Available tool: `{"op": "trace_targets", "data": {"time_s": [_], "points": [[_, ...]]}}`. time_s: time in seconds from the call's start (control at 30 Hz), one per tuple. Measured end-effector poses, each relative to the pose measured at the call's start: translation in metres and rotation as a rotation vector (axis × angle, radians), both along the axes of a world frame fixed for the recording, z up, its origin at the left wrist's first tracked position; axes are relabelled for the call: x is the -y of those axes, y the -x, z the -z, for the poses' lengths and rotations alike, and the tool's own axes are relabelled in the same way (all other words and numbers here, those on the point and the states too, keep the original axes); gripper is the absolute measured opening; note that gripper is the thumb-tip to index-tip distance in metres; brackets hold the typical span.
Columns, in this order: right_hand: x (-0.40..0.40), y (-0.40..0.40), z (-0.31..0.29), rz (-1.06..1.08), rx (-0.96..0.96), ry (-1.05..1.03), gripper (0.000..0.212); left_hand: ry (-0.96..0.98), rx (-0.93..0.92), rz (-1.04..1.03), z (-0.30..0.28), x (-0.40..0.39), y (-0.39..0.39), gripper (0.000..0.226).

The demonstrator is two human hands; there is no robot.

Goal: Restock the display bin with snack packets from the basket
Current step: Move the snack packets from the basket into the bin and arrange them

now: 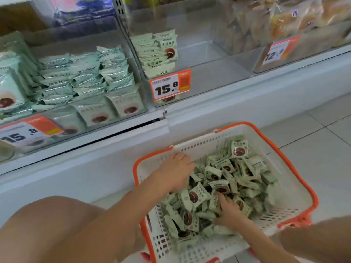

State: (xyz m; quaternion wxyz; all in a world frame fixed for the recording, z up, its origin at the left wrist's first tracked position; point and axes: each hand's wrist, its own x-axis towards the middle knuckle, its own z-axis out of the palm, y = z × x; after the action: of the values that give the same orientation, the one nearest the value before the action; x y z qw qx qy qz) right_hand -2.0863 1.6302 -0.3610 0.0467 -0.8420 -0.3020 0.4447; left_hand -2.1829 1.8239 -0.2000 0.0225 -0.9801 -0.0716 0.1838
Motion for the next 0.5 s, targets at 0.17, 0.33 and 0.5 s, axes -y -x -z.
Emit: {"op": "trace_targets", "data": {"time_s": [0.17,0.33,0.5], "points": [[-0.008,0.013,0.004,-0.034,0.200,0.035,0.092,0.072,-0.122,0.025,0.024,0.018,0.016,0.048],[-0.016,0.006,-0.031,0.010,0.243,-0.054,0.072,0.201,-0.053,-0.014,0.014,0.020,0.011,0.062],[-0.042,-0.012,-0.122,0.309,0.062,-0.483,0.079,0.440,0.001,-0.130,-0.007,0.030,-0.005,0.125]]}}
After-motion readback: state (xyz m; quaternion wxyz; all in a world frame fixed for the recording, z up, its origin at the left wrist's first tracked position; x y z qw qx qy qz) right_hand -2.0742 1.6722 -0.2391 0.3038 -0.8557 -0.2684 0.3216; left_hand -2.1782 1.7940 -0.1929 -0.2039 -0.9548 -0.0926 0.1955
